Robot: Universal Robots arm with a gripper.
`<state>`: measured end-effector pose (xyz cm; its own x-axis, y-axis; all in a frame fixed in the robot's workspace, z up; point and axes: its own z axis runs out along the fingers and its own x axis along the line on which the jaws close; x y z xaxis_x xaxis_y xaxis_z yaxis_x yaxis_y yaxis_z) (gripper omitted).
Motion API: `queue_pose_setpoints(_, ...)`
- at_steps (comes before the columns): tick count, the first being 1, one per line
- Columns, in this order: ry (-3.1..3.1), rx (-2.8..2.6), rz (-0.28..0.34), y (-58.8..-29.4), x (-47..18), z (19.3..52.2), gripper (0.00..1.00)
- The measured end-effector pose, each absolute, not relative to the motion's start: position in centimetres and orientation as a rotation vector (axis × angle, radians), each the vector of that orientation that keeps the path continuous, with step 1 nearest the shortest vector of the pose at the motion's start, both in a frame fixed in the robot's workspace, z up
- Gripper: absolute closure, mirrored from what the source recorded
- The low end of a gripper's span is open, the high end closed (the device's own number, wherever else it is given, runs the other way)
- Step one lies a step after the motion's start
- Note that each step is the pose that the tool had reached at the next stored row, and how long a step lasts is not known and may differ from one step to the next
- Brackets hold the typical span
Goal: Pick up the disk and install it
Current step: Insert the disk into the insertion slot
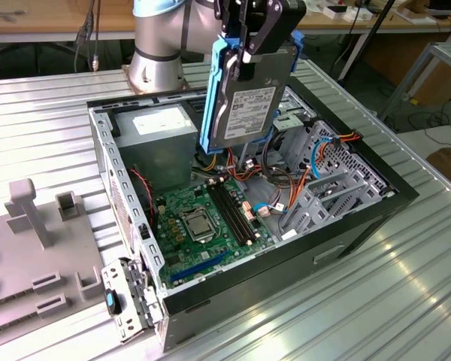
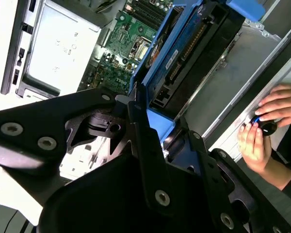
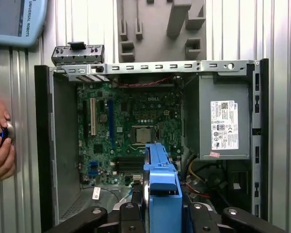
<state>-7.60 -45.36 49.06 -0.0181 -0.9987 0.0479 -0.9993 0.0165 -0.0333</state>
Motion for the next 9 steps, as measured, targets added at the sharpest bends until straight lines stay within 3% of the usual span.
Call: queue_pose_setpoints(9, -2.231, 2.186, 0.098, -46.1, -5.3, 48.9, 0.63)
